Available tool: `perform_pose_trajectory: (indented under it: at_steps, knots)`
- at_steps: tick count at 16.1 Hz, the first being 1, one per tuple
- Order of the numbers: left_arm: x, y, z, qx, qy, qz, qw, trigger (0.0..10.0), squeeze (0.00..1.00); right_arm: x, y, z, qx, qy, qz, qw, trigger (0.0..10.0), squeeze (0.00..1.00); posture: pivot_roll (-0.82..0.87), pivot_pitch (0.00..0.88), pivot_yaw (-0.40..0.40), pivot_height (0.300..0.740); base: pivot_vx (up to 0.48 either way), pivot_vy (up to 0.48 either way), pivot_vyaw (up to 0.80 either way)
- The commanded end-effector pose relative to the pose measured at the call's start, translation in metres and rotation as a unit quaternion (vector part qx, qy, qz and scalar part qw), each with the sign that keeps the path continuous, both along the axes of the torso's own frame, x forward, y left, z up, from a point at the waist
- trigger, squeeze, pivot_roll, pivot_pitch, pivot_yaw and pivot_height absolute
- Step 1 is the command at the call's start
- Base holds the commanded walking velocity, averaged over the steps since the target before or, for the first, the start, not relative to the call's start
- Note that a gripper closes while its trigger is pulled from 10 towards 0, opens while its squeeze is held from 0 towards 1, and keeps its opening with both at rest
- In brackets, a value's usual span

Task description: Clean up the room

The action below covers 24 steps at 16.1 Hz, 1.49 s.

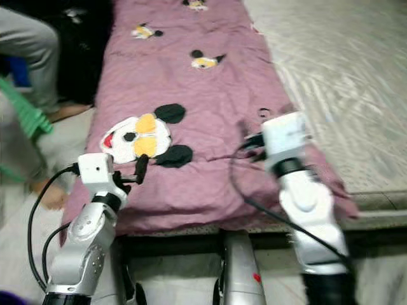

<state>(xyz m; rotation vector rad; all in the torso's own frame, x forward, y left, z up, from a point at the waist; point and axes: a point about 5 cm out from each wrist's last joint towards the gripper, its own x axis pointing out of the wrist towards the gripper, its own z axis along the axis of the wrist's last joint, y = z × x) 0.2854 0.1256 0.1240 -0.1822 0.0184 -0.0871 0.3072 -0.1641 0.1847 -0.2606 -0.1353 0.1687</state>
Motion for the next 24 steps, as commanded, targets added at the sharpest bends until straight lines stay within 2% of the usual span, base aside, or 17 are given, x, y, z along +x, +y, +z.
perform_pose_trajectory:
  at_steps: [1, 2, 3, 4, 5, 6, 7, 10, 12, 14, 15, 17, 18, 19, 22, 23, 24]
  knots:
    - [-0.002, 0.002, 0.000, 0.002, 0.000, 0.004, 1.000, 10.0, 0.00, 0.007, 0.002, -0.018, 0.024, 0.056, 0.001, 0.998, 10.0, 0.91, -0.06, 0.121, -0.027, 0.516, 0.000, 0.000, 0.00]
    - [-0.002, 0.003, 0.000, 0.002, -0.001, 0.007, 1.000, 10.0, 0.00, 0.012, 0.004, -0.027, 0.030, 0.081, -0.002, 0.996, 10.0, 0.92, -0.05, 0.122, -0.033, 0.516, 0.000, 0.000, 0.00]
    - [-0.004, 0.006, 0.000, 0.004, -0.001, 0.013, 1.000, 10.0, 0.00, 0.018, 0.007, -0.049, 0.043, 0.142, -0.007, 0.989, 10.0, 0.85, -0.04, 0.125, -0.038, 0.516, 0.000, 0.000, 0.00]
    - [-0.005, 0.008, -0.001, 0.004, 0.000, 0.016, 1.000, 10.0, 0.00, 0.020, 0.004, -0.064, 0.052, 0.179, -0.020, 0.982, 10.0, 0.72, -0.03, 0.126, -0.039, 0.516, 0.000, 0.000, 0.00]
    - [-0.006, 0.008, -0.001, 0.004, 0.001, 0.018, 1.000, 10.0, 0.00, 0.020, -0.011, -0.093, 0.078, 0.243, -0.065, 0.965, 10.0, 0.69, -0.03, 0.129, -0.042, 0.516, 0.000, 0.000, 0.00]
    - [-0.007, 0.007, -0.002, 0.004, 0.002, 0.018, 1.000, 10.0, 0.00, 0.019, -0.017, -0.101, 0.087, 0.259, -0.082, 0.958, 10.0, 0.69, -0.03, 0.129, -0.042, 0.516, 0.000, 0.000, 0.00]
    - [-0.008, 0.006, -0.002, 0.003, 0.003, 0.018, 1.000, 10.0, 0.00, 0.013, -0.041, -0.116, 0.078, 0.283, -0.133, 0.947, 10.0, 0.69, -0.03, 0.131, -0.039, 0.516, 0.000, 0.000, 0.00]
    - [-0.007, 0.006, -0.003, 0.002, 0.005, 0.016, 1.000, 10.0, 0.00, 0.000, -0.084, -0.126, 0.070, 0.287, -0.218, 0.930, 10.0, 0.63, -0.04, 0.132, -0.033, 0.516, 0.000, 0.000, 0.00]
    - [-0.004, 0.006, -0.003, 0.003, 0.006, 0.016, 1.000, 10.0, 0.00, -0.017, -0.126, -0.131, 0.064, 0.273, -0.289, 0.915, 10.0, 0.47, -0.05, 0.130, -0.029, 0.516, 0.000, 0.000, 0.00]
    - [-0.003, 0.006, -0.003, 0.003, 0.006, 0.015, 1.000, 10.0, 0.00, -0.028, -0.142, -0.133, 0.058, 0.267, -0.316, 0.909, 10.0, 0.46, -0.05, 0.130, -0.026, 0.516, 0.000, 0.000, 0.00]
    - [-0.003, 0.005, -0.003, 0.003, 0.007, 0.014, 1.000, 10.0, 0.00, -0.040, -0.159, -0.132, 0.040, 0.257, -0.346, 0.902, 10.0, 0.46, -0.06, 0.130, -0.023, 0.516, 0.000, 0.000, 0.00]
    - [-0.004, 0.005, -0.004, 0.003, 0.007, 0.013, 1.000, 10.0, 0.00, -0.047, -0.174, -0.125, 0.011, 0.244, -0.388, 0.889, 10.0, 0.41, -0.06, 0.128, -0.021, 0.516, 0.000, 0.000, 0.00]
    - [-0.004, 0.005, -0.005, 0.003, 0.008, 0.014, 1.000, 10.0, 0.00, -0.043, -0.174, -0.111, 0.026, 0.212, -0.399, 0.892, 10.0, 0.00, -0.06, 0.118, -0.018, 0.516, 0.000, 0.000, 0.00]
    - [-0.004, 0.006, -0.005, 0.003, 0.008, 0.014, 1.000, 10.0, 0.00, -0.040, -0.171, -0.106, 0.031, 0.197, -0.395, 0.897, 10.0, 0.00, -0.06, 0.118, -0.018, 0.516, 0.000, 0.000, 0.00]
    - [-0.004, 0.007, -0.005, 0.005, 0.003, 0.017, 1.000, 10.0, 0.00, -0.011, -0.131, -0.057, 0.072, 0.067, -0.312, 0.945, 10.0, 0.00, -0.07, 0.083, -0.008, 0.516, 0.000, 0.000, 0.00]
    - [-0.004, 0.007, -0.003, 0.006, -0.003, 0.017, 1.000, 10.0, 0.00, -0.003, -0.114, -0.042, 0.090, 0.035, -0.285, 0.954, 10.0, 0.00, -0.07, 0.076, -0.004, 0.516, 0.000, 0.000, 0.00]
    - [-0.003, 0.007, -0.003, 0.006, -0.007, 0.017, 1.000, 10.0, 0.00, 0.000, -0.105, -0.034, 0.101, 0.020, -0.272, 0.957, 10.0, 0.00, -0.07, 0.068, -0.001, 0.516, 0.000, 0.000, 0.00]
